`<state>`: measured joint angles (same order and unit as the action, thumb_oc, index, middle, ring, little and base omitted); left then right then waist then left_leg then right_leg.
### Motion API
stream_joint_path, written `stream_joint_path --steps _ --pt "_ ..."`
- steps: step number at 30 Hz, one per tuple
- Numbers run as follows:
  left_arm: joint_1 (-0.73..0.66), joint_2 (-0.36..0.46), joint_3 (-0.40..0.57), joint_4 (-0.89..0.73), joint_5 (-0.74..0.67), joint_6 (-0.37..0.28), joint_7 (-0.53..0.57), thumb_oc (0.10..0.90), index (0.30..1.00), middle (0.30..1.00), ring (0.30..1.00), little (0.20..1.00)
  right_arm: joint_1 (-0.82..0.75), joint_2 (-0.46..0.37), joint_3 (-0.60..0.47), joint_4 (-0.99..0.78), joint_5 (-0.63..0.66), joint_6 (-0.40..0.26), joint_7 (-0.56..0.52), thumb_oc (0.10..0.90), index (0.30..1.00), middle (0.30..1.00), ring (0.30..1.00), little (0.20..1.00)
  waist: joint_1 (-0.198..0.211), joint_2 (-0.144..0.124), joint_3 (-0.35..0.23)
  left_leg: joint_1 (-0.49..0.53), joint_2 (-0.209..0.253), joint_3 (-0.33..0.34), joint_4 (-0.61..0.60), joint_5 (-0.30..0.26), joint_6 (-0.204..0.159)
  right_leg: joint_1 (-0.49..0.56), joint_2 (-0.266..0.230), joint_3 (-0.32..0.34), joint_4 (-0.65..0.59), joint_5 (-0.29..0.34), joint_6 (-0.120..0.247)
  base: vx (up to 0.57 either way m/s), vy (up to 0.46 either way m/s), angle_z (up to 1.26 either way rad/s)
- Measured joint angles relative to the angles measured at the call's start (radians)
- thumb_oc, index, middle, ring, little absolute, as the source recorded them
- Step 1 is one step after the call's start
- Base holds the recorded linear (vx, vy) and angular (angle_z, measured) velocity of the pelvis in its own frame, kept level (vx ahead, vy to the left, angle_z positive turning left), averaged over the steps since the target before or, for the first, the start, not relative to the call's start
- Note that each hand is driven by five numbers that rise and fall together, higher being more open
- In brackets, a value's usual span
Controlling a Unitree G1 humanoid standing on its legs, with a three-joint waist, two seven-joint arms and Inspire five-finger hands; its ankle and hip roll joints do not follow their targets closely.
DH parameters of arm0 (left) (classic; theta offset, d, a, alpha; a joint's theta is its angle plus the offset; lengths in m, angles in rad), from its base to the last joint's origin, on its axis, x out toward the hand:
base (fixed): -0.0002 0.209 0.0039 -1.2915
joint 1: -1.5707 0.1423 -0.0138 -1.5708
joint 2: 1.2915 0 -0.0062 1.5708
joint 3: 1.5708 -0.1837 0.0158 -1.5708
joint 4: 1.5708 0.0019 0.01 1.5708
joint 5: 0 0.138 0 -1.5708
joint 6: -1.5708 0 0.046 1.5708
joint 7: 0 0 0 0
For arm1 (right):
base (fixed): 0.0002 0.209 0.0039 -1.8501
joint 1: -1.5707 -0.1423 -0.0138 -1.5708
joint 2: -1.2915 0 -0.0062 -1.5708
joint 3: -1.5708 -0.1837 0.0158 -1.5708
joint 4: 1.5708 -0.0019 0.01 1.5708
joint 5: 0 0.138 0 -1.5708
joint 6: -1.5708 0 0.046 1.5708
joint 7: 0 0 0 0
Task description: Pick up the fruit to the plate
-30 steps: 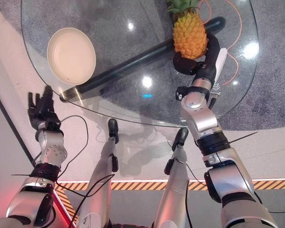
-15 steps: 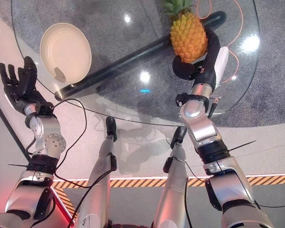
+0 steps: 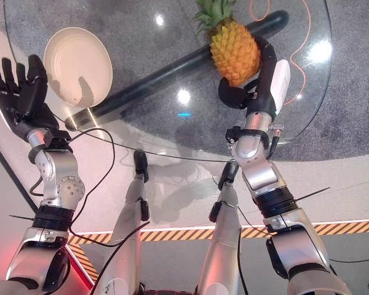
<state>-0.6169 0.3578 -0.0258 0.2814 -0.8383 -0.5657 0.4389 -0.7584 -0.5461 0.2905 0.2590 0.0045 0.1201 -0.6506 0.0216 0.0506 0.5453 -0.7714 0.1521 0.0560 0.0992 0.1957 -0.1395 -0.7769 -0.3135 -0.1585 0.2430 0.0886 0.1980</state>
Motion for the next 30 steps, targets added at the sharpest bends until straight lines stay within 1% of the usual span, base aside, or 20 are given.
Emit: stream_joint_path --steps 5,8,10,11,13,14,15,17,20,28,30 --pt "-0.013 0.002 -0.009 -0.031 0.004 0.039 -0.08 0.8 0.9 0.9 0.9 0.9 0.003 0.0 0.003 -0.004 -0.021 0.0 0.02 0.1 0.3 0.3 0.3 0.2 0.001 0.0 0.0 0.0 0.0 0.0 0.0 0.0 0.0 0.0 0.0 0.0 0.0 0.0 0.0 0.0 0.0 0.0" --pt "-0.014 0.002 -0.034 -0.032 0.004 0.048 -0.111 0.8 0.9 0.9 0.9 0.9 0.003 0.0 0.004 -0.004 -0.032 -0.001 0.024 0.1 0.3 0.3 0.3 0.2 0.001 0.0 0.0 0.0 -0.001 0.001 0.0 0.0 0.0 -0.002 0.0 0.001 0.0 0.0 0.0 0.0 0.0 0.0" --pt "-0.014 0.001 -0.046 -0.032 0.003 0.075 -0.142 0.8 0.9 0.9 0.9 0.9 0.003 0.0 0.003 -0.006 -0.046 -0.004 0.037 0.1 0.3 0.3 0.3 0.2 -0.001 0.0 0.0 0.0 -0.001 0.001 0.0 0.0 0.0 -0.002 0.0 0.002 0.0 0.0 0.0 0.0 0.0 0.0" --pt "-0.014 0.001 -0.049 -0.032 0.001 0.085 -0.153 0.8 0.9 0.9 0.9 0.9 0.003 0.0 0.004 -0.012 -0.046 -0.006 0.045 0.1 0.3 0.3 0.3 0.2 -0.002 0.0 0.0 0.0 -0.001 0.002 -0.001 0.0 0.0 -0.003 0.0 0.002 0.0 0.0 0.0 0.0 0.0 0.0" --pt "-0.014 0.001 -0.049 -0.032 0.001 0.085 -0.153 0.8 0.9 0.9 0.9 0.9 0.003 0.0 0.004 -0.012 -0.046 -0.006 0.045 0.1 0.3 0.3 0.3 0.2 -0.002 0.0 0.0 0.0 -0.001 0.002 -0.001 0.0 0.0 -0.003 0.0 0.002 0.0 0.0 0.0 0.0 0.0 0.0" --pt "-0.019 0.001 -0.067 -0.039 -0.007 0.102 -0.175 0.8 0.9 0.9 0.9 0.9 0.003 0.0 0.004 -0.035 -0.046 -0.011 0.063 0.1 0.3 0.3 0.3 0.2 -0.003 0.0 0.0 -0.008 0.0 0.003 -0.002 0.0 0.0 -0.014 0.0 0.004 0.002 0.0 0.0 0.0 0.0 0.0" --pt "-0.019 0.001 -0.069 -0.046 -0.009 0.104 -0.178 0.8 0.9 0.9 0.9 0.9 0.003 0.0 0.004 -0.042 -0.046 -0.012 0.064 0.1 0.3 0.3 0.3 0.2 -0.004 0.0 0.0 -0.011 0.0 0.003 -0.001 0.0 0.0 -0.016 0.0 0.004 0.002 0.0 0.0 0.0 0.0 0.0" --pt "-0.02 -0.003 -0.086 -0.049 -0.034 0.123 -0.203 0.8 0.9 0.9 0.9 0.9 0.003 0.0 0.013 -0.05 -0.051 -0.013 0.087 0.1 0.3 0.3 0.3 0.2 -0.004 0.0 0.0 -0.014 -0.001 0.002 -0.001 0.0 0.0 -0.018 0.0 0.003 0.002 0.0 0.0 0.0 0.0 0.0" --pt "-0.022 -0.018 -0.086 -0.056 -0.054 0.146 -0.226 0.8 0.9 0.9 0.9 0.9 0.003 0.0 0.027 -0.055 -0.074 -0.02 0.108 0.1 0.3 0.3 0.3 0.2 -0.004 0.0 0.0 -0.014 -0.001 0.003 -0.002 0.0 0.0 -0.018 0.0 0.003 0.001 0.0 0.0 0.0 0.0 0.0" --pt "-0.028 -0.032 -0.119 -0.058 -0.149 0.171 -0.287 0.8 0.9 0.9 0.9 0.9 0.003 0.003 0.062 -0.111 -0.087 -0.027 0.15 0.1 0.3 0.3 0.3 0.2 -0.012 0.0 0.0 -0.014 -0.001 0.002 -0.002 0.0 0.0 -0.019 -0.001 0.003 0.002 0.0 0.0 0.0 0.0 0.0" --pt "-0.035 -0.035 -0.12 -0.058 -0.184 0.193 -0.299 0.8 0.9 0.9 0.9 0.9 0.003 0.003 0.066 -0.123 -0.089 -0.03 0.162 0.1 0.3 0.3 0.3 0.2 -0.014 0.0 0.0 -0.014 -0.001 0.003 -0.002 0.0 0.0 -0.019 -0.001 0.003 0.003 0.0 0.0 0.0 0.0 0.0"
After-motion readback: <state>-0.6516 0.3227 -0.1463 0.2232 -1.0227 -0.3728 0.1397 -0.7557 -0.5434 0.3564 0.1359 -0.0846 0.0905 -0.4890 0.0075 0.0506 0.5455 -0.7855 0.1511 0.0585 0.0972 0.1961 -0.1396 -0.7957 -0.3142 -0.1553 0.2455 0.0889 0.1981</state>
